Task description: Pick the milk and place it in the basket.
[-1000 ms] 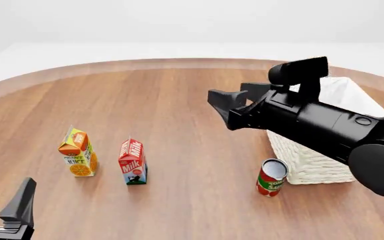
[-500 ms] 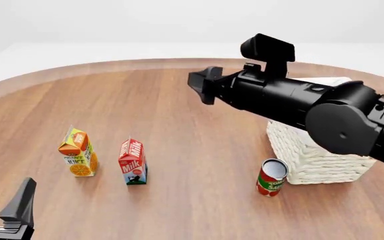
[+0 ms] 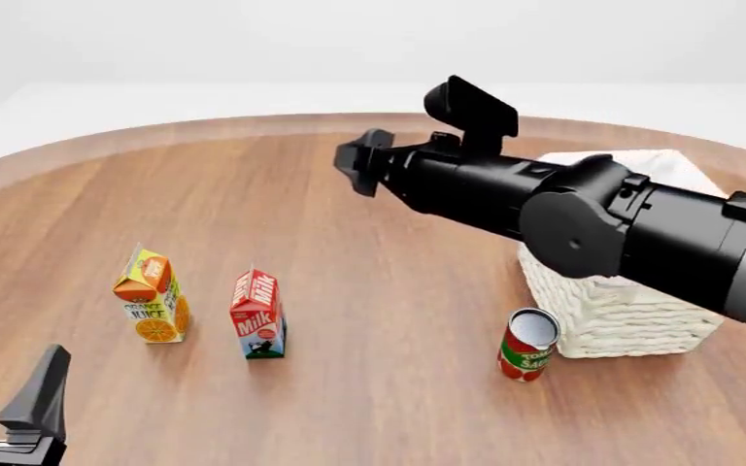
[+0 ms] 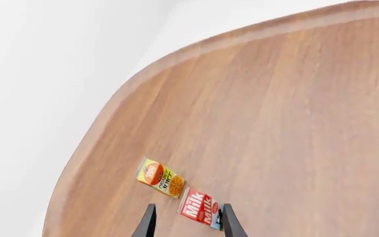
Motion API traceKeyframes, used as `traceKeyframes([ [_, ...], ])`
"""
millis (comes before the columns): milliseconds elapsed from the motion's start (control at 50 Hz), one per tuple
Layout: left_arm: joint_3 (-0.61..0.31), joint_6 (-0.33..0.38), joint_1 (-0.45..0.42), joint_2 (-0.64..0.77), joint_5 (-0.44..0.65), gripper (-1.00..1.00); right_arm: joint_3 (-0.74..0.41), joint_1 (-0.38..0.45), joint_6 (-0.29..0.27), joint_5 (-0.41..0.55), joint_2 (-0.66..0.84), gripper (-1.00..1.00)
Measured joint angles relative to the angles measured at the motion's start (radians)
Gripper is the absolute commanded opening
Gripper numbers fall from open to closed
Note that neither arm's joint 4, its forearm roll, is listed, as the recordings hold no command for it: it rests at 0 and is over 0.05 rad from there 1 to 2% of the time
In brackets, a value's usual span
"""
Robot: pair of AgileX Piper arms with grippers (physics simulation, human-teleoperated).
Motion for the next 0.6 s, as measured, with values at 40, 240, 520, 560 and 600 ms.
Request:
traceKeyframes([
  [40, 0.0, 0.0, 0.0, 0.0, 0.0, 1.0, -0.005, 0.0, 0.01, -0.004, 0.011, 1.0],
  [240, 0.0, 0.0, 0.0, 0.0, 0.0, 1.0, -0.028, 0.002, 0.048, -0.026, 0.07, 1.0],
  [520, 0.0, 0.0, 0.0, 0.0, 0.0, 1.0, -0.054, 0.006, 0.088, -0.069, 0.172, 1.0],
  [560, 0.0, 0.0, 0.0, 0.0, 0.0, 1.0, -0.057, 0.007, 0.096, -0.075, 0.187, 1.0],
  [600, 0.0, 0.0, 0.0, 0.0, 0.0, 1.0, -0.061, 0.009, 0.101, -0.081, 0.201, 1.0],
])
